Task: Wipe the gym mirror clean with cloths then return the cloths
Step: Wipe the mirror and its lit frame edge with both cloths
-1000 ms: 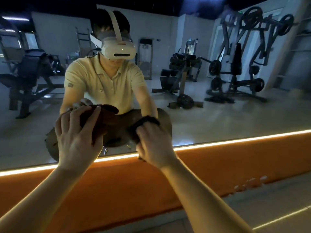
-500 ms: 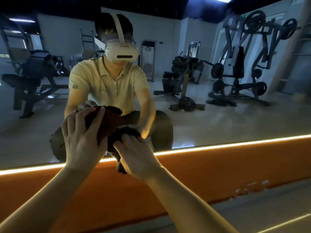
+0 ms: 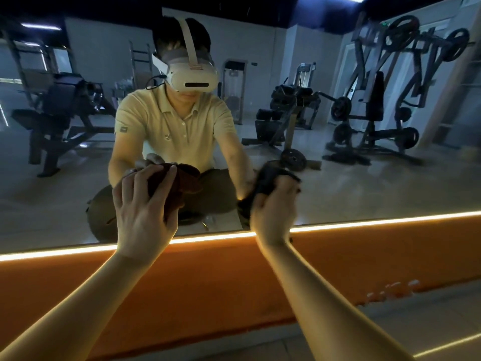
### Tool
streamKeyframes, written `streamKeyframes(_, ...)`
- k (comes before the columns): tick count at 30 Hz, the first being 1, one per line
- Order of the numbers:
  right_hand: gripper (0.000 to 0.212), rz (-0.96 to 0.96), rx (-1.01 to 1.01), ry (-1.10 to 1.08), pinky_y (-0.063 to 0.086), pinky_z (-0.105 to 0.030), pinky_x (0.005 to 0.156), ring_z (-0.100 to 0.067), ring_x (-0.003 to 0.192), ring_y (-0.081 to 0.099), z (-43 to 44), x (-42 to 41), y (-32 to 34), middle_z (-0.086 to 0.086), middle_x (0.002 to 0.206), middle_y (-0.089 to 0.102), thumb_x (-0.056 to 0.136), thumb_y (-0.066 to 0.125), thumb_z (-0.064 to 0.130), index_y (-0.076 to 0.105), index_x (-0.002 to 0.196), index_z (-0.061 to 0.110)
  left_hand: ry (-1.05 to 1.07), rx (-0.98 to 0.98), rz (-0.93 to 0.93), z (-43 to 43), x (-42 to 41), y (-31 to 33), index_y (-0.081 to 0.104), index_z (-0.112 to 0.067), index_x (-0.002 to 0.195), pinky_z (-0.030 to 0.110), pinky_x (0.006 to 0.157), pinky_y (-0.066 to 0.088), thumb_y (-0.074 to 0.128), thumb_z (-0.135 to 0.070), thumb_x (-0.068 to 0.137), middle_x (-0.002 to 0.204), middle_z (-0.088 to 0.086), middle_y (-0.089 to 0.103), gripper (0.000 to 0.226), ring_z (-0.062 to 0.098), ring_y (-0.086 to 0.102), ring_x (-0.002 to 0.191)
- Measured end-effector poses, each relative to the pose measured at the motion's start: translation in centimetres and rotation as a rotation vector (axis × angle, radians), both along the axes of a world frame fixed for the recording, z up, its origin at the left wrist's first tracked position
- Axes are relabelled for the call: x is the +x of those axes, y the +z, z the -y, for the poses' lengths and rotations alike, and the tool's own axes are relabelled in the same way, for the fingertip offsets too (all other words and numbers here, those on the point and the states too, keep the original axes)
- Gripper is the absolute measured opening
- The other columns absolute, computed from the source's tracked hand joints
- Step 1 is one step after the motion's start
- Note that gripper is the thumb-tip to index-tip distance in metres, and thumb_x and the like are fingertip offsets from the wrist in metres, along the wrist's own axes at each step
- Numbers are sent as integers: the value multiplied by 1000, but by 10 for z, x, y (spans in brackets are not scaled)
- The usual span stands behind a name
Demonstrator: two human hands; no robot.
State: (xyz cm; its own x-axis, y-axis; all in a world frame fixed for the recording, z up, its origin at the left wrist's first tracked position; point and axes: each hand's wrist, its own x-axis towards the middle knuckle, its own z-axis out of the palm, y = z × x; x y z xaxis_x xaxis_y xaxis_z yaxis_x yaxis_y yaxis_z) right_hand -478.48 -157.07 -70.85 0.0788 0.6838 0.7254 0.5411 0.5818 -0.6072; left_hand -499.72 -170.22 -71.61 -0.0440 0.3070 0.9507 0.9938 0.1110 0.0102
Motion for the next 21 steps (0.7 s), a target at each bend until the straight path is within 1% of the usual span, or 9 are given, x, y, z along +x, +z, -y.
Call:
streamKeyframes(2,27,279,148,197,61,-38,85,-20,101,64,23,-23,-14,-3,117,59,92,59,22,47,116,23,-7,-1,3,-1,0,1,57,-11,147,59,106,35,62,-22,89,141,18,48,59,45,46,124)
streamKeyframes(5,32,861,359,481,56,-46,95,-29,107,63,44,-32,-41,-11,118,59,93,68,15,59,123,13,-3,12,-5,0,0,1,57,-10,146,61,103,36,63,-21,89,139,19,50,58,45,46,121)
streamKeyframes(7,34,926,437,489,55,-48,92,-31,106,63,30,-19,-34,-13,119,60,92,66,17,61,125,11,1,11,-5,-1,0,1,58,-10,145,61,102,36,63,-21,89,138,19,50,58,44,46,120)
streamKeyframes(9,33,741,389,399,56,-46,87,-28,105,64,7,2,-22,-10,119,62,91,66,17,63,123,12,5,12,2,-1,1,0,57,-11,146,60,104,36,64,-22,89,139,19,49,59,45,46,121)
streamKeyframes(12,29,287,210,104,59,-39,85,-21,98,65,-30,52,-12,-5,113,64,92,69,12,60,119,10,2,5,-10,0,0,-1,55,-12,148,59,107,35,65,-20,90,141,20,47,59,45,45,124)
streamKeyframes(16,32,-253,-386,-273,53,-50,89,-37,113,61,-62,93,-19,-17,129,55,100,59,12,51,129,1,5,2,-29,5,2,2,60,-8,145,60,107,35,78,-11,82,140,18,49,65,44,46,124)
streamKeyframes(17,33,-319,-437,-303,52,-51,91,-41,118,59,-63,90,-16,-19,133,53,100,58,12,50,130,0,4,-5,-39,7,2,3,61,-8,144,60,106,36,80,-10,80,140,19,50,66,44,47,124)
streamKeyframes(19,29,-348,-292,-249,55,-51,94,-37,119,58,-55,66,-2,-17,132,53,100,56,13,51,126,2,1,-23,-58,11,1,3,62,-7,142,60,107,36,81,-10,79,139,19,53,66,44,47,125)
streamKeyframes(21,26,-297,-80,-130,56,-40,95,-27,119,59,-32,27,13,-9,130,55,95,53,12,53,122,9,4,-42,-57,17,-2,4,62,-7,142,59,107,35,80,-11,80,140,19,54,65,43,47,125)
